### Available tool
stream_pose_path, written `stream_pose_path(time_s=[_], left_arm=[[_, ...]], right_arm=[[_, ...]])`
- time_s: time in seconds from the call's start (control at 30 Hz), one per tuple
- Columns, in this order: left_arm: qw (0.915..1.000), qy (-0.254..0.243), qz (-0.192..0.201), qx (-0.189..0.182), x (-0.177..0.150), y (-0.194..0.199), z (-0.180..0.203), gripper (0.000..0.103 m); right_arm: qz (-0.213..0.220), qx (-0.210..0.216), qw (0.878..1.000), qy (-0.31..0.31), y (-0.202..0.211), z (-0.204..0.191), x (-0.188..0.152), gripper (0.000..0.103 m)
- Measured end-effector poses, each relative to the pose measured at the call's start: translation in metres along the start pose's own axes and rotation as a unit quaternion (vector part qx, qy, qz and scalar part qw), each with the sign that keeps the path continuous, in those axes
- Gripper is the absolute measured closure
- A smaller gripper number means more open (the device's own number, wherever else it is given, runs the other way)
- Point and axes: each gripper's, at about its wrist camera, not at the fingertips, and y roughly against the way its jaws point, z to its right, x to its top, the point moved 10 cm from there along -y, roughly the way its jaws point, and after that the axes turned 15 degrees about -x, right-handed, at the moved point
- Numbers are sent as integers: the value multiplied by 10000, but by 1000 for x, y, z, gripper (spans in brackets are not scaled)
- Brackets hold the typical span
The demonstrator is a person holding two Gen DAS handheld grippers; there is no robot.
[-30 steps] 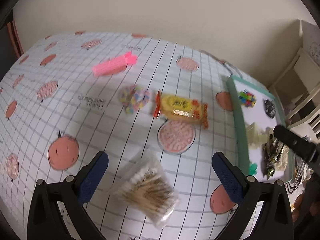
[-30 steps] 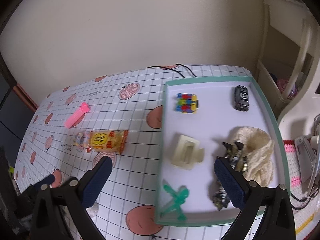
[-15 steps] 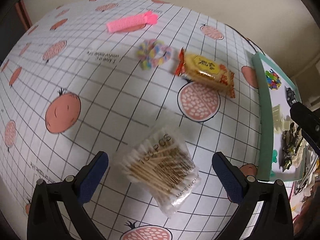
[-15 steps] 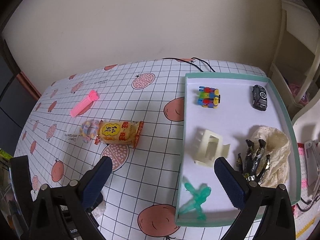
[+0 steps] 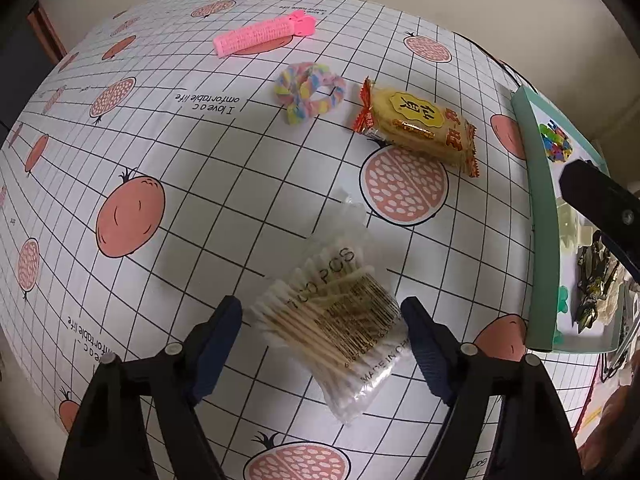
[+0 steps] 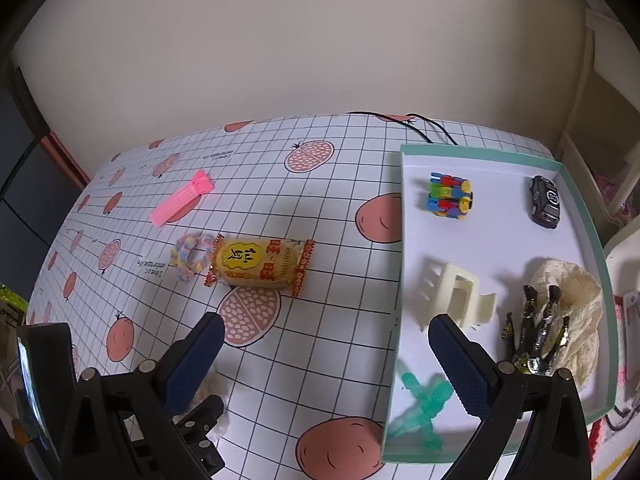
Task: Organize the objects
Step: 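Move both grippers back toward the cotton swab pack and yellow snack bar, then grasp the cotton swab pack with the left gripper while the right approaches the yellow snack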
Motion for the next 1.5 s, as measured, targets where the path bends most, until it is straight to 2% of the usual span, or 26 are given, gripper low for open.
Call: stream_pose_path(time_s=[0.37, 0.53, 0.77, 1.1, 1.3, 1.4, 1.5], left_arm=[[9996, 7, 274, 49, 15, 9, -5, 35], [9987, -24, 514, 69, 33, 12, -13, 48], [9988, -148, 471, 74, 34, 13, -17, 48], [9987, -119, 498, -27, 37, 11, -22, 48], [9979, -219, 600, 109, 48, 11, -31, 47], [9983, -192, 547, 4, 51, 12, -34, 45], [9989, -64, 457, -95, 51, 11, -40, 37]], right_arm=[[27, 79, 9999, 77, -7, -11, 0, 0], [103, -55, 9996, 265, -11, -15, 0, 0], [260, -228, 9977, 578, -21, -23, 9, 0], [182, -195, 9944, 1020, -44, -41, 23, 0], [234, -82, 9884, 1501, -50, -65, 22, 0], [227, -146, 9852, 1692, -57, -71, 24, 0], [174, -60, 9845, 1747, -65, -76, 27, 0]])
